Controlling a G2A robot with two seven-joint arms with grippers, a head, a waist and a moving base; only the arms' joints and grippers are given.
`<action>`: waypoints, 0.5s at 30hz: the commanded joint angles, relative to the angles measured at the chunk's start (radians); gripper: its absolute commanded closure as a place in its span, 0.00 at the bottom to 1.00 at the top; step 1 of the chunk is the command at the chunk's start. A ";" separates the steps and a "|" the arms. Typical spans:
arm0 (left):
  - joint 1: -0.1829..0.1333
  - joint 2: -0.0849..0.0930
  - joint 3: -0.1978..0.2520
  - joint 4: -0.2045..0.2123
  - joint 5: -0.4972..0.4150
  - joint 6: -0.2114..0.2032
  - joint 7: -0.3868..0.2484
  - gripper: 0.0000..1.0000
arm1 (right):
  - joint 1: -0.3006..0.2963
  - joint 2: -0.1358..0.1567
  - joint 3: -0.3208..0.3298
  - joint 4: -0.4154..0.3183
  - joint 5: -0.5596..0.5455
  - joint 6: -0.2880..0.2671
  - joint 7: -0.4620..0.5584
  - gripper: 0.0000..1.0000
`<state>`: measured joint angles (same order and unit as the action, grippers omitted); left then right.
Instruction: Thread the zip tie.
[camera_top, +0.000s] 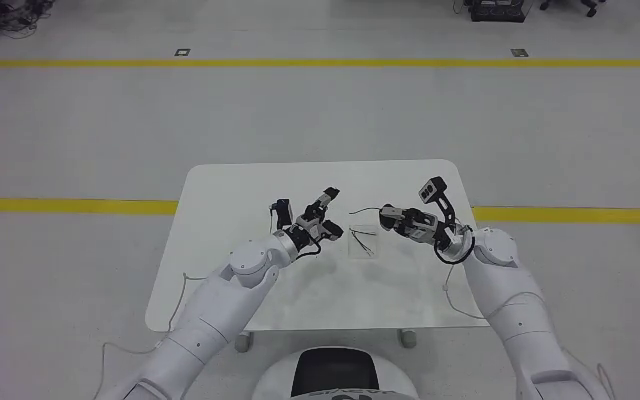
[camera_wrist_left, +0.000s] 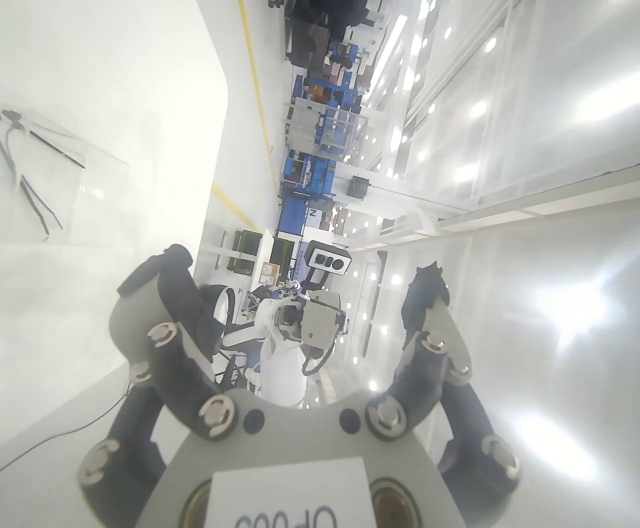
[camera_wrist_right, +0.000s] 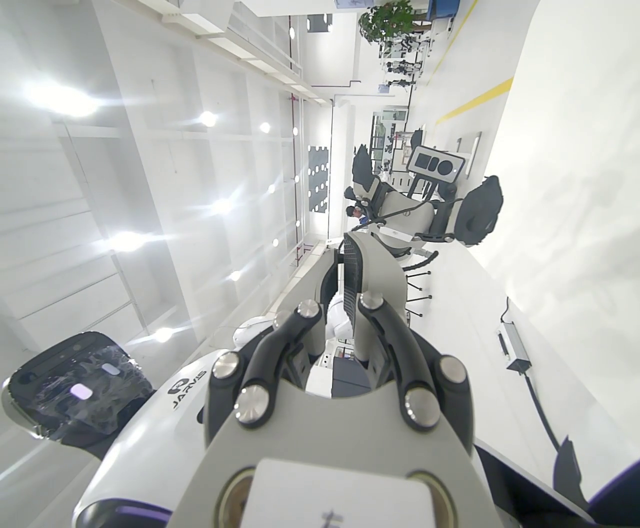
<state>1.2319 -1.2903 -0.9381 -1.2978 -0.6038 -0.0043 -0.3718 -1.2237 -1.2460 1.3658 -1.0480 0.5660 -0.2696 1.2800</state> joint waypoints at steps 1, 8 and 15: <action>0.000 0.000 0.000 0.000 0.000 0.000 0.000 0.00 | 0.000 0.000 0.000 0.000 0.000 0.000 0.000 1.00; 0.000 0.000 0.000 0.000 0.000 0.000 0.000 0.00 | -0.015 0.000 -0.008 -0.017 0.004 0.012 -0.008 1.00; 0.000 0.000 0.000 0.000 0.000 0.000 0.000 0.00 | 0.005 -0.004 -0.054 0.020 0.039 0.038 0.054 1.00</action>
<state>1.2319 -1.2903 -0.9381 -1.2978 -0.6038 -0.0043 -0.3718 -1.2262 -1.2483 1.3207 -1.0371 0.6012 -0.2315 1.3311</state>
